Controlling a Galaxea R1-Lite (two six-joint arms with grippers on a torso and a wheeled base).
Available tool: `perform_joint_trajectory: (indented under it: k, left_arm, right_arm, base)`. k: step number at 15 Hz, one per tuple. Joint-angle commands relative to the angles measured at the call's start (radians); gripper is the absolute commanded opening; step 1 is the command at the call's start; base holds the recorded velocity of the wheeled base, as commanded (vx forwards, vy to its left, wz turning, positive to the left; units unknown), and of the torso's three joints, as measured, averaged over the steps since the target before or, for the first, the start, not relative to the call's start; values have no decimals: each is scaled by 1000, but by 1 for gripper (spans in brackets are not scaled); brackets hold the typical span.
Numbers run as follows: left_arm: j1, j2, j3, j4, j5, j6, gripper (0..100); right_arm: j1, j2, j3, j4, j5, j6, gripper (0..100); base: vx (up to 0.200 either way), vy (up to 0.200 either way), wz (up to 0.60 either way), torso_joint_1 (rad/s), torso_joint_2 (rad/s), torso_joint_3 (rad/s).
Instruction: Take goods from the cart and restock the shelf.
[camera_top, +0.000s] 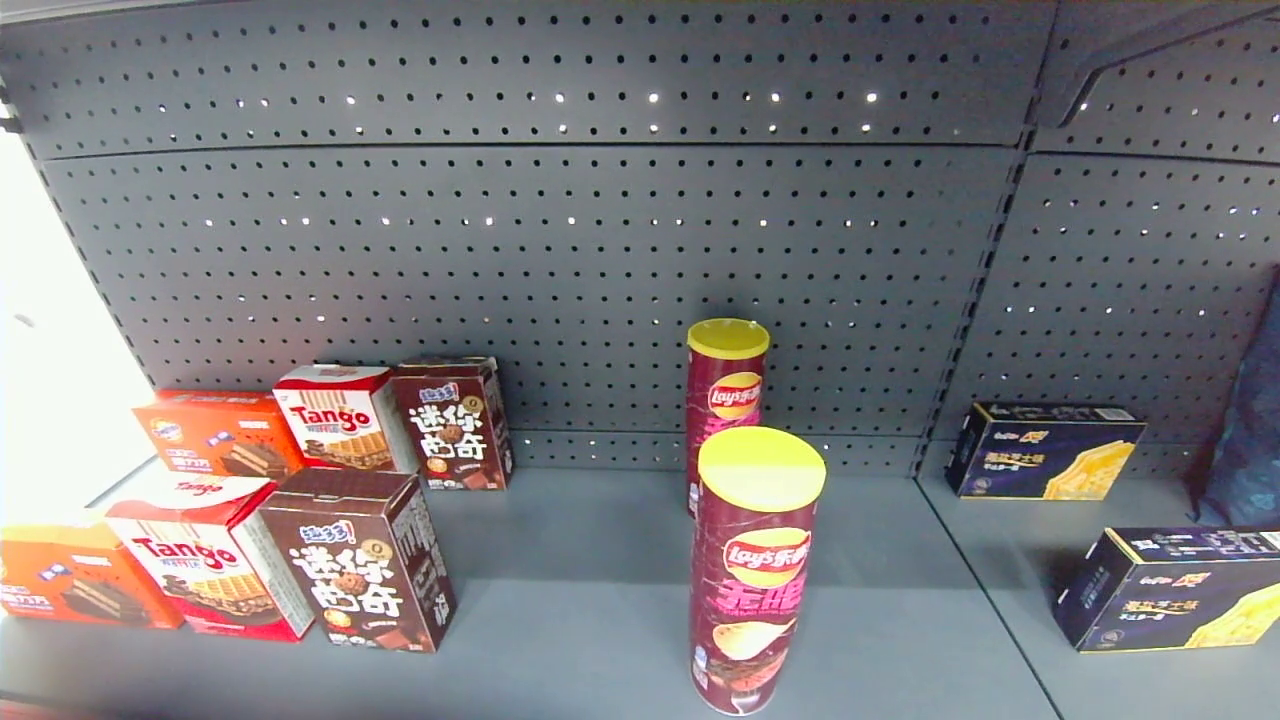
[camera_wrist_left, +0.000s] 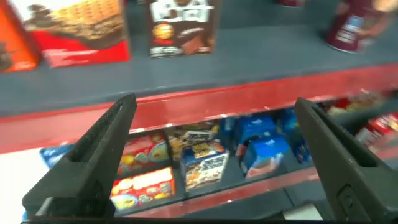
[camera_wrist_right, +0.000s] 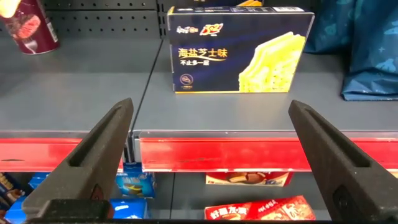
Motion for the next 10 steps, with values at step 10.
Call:
perform_joint_trajectory:
  k: [10]
  left_arm:
    - [12,-102,109,-178,258,147,100]
  right_arm:
    - [0,2,-1,0,0,-1,100]
  base:
    - [0,0,0,0,0,0]
